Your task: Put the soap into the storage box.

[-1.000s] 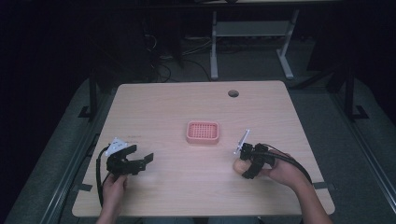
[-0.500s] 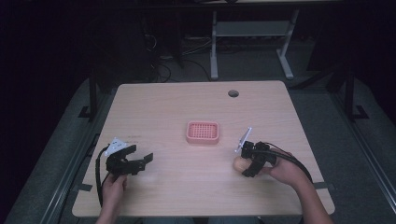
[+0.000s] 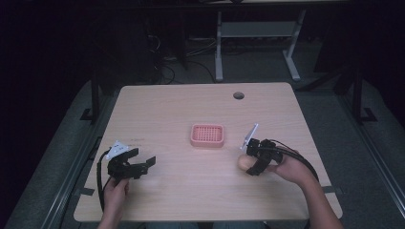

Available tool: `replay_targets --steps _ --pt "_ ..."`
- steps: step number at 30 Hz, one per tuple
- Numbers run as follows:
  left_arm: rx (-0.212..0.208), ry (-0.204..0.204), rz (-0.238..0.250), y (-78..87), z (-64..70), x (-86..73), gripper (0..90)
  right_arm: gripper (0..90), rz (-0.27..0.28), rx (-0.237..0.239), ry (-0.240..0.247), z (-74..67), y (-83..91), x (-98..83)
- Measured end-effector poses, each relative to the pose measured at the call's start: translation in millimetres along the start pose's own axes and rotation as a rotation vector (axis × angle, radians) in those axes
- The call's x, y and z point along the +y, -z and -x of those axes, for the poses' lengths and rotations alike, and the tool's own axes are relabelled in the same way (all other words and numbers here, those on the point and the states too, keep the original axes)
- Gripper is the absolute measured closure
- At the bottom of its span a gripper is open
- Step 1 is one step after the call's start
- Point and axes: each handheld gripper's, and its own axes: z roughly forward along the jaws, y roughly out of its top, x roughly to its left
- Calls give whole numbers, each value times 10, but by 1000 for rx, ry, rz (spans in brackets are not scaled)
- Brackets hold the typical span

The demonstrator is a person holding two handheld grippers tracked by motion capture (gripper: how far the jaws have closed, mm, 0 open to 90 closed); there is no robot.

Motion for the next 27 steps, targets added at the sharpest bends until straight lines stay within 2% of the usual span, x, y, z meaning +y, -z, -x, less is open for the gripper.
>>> replay_targets --steps 15,20,27 --pt "-4 -3 6 7 -4 5 142 319 43 -6 28 104 112 136" --pt "-3 -2 7 8 -8 5 142 319 82 14 23 161 118 175" --pt "-4 1 9 6 -8 6 142 320 57 14 40 186 102 272"
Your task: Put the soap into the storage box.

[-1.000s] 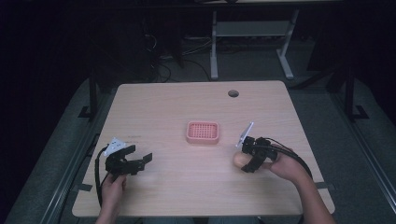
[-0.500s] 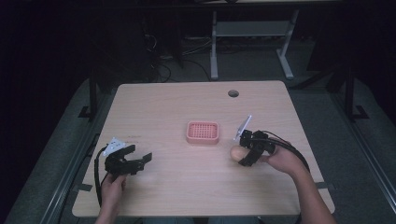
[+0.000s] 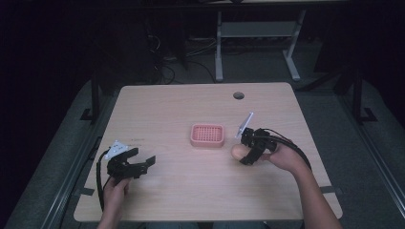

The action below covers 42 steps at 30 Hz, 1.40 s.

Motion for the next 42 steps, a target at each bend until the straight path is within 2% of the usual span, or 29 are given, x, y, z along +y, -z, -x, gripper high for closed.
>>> replay_targets --steps 23,30,37,42 --pt "3 -2 -2 3 -10 -1 142 319 4 8 44 119 -85 393" --pt "1 -6 3 6 -14 1 143 319 17 13 47 151 -84 466" --pt "0 -6 2 6 -11 3 142 319 35 28 28 215 -108 472" --pt "1 -2 -1 6 -2 4 142 320 26 28 23 254 -122 491"
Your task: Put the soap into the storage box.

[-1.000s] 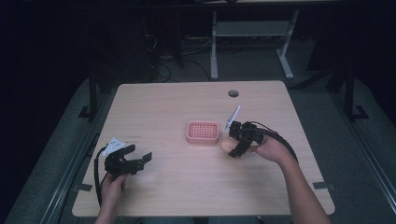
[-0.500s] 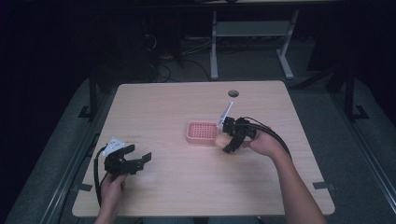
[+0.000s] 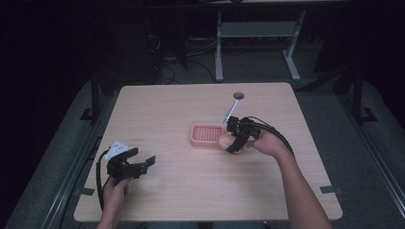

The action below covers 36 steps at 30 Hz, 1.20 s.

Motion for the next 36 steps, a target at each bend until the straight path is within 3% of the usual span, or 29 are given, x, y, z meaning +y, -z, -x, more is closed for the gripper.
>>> replay_targets --steps 16,19,24,33,36 --pt "2 -3 6 10 -15 2 142 319 -15 -4 26 68 25 219" --pt "1 -4 6 8 -15 2 143 320 8 4 21 94 39 238" --pt "1 -3 6 11 -14 3 143 320 -15 -3 27 105 36 295" --pt "2 0 11 14 -12 6 143 319 14 1 42 125 43 407" --pt "2 0 12 15 -13 6 143 320 -3 -1 44 135 26 432"
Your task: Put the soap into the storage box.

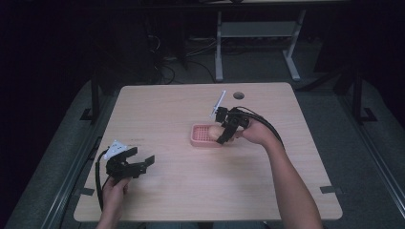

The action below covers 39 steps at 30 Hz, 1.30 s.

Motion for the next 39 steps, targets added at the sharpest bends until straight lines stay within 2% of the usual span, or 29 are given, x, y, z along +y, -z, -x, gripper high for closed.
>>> replay_targets --steps 7,11,17,22,26,39 --pt "1 -1 -1 0 2 0 143 319 -12 -6 9 18 16 89" --pt "1 -2 0 2 1 1 142 319 6 -7 14 28 31 127" --pt "1 -2 1 0 1 1 143 319 -15 -10 19 56 37 188" --pt "2 2 1 0 -1 1 142 320 2 -3 20 86 46 246" --pt "0 9 10 -4 -3 1 143 319 -13 -2 24 100 35 303" --pt "1 0 2 1 -7 7 142 319 -10 3 41 138 -44 463"
